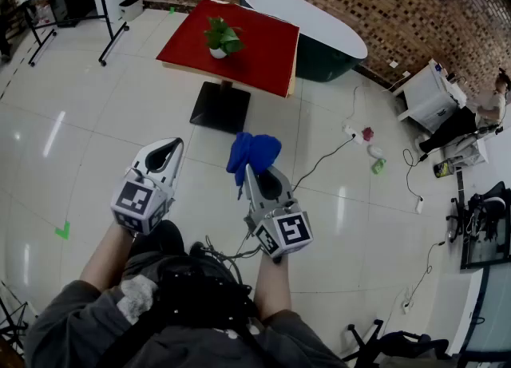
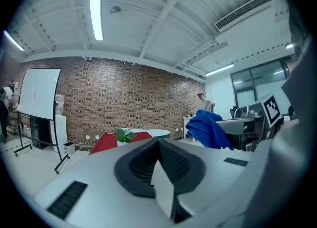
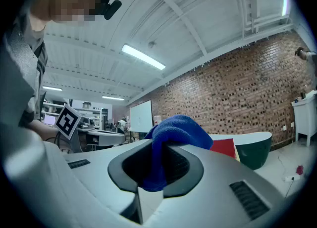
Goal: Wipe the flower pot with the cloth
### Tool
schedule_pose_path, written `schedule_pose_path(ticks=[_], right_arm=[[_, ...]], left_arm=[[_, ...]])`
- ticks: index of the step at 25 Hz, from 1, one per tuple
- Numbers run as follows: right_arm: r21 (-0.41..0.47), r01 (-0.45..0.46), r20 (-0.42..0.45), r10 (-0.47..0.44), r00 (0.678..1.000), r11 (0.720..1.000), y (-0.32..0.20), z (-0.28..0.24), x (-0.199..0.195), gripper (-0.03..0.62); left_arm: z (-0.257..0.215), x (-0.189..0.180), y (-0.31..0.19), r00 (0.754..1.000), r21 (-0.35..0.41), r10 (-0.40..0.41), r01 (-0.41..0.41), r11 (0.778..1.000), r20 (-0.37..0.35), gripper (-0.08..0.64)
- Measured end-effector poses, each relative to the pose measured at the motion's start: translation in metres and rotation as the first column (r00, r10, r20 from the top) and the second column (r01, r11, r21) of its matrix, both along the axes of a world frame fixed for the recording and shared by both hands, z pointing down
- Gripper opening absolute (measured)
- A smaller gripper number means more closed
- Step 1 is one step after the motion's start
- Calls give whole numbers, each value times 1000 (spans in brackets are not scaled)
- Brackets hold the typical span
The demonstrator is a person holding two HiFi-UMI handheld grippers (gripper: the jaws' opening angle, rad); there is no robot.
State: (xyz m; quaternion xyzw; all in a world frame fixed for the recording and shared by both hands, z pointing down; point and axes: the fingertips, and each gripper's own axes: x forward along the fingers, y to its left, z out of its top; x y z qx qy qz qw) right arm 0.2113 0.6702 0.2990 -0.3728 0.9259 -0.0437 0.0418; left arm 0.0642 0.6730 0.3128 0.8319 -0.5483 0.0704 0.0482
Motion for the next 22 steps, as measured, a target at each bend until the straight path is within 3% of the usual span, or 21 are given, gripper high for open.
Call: schedule_pose_path(ticks=[10, 15, 22], right_arm=[[-7, -13, -40, 13, 999, 1000, -45, 23, -4, 61], [-14, -51, -67, 50, 996, 999, -138, 33, -22, 61], [-29, -102, -84, 99, 991, 994, -266, 29, -67, 61]], left_arm=[[20, -5, -44, 1000, 20, 3, -3, 1000, -15, 9], [37, -27, -145, 996, 13, 50, -49, 999, -71, 9], [45, -73, -276, 994, 7, 93, -93, 996, -57, 11]])
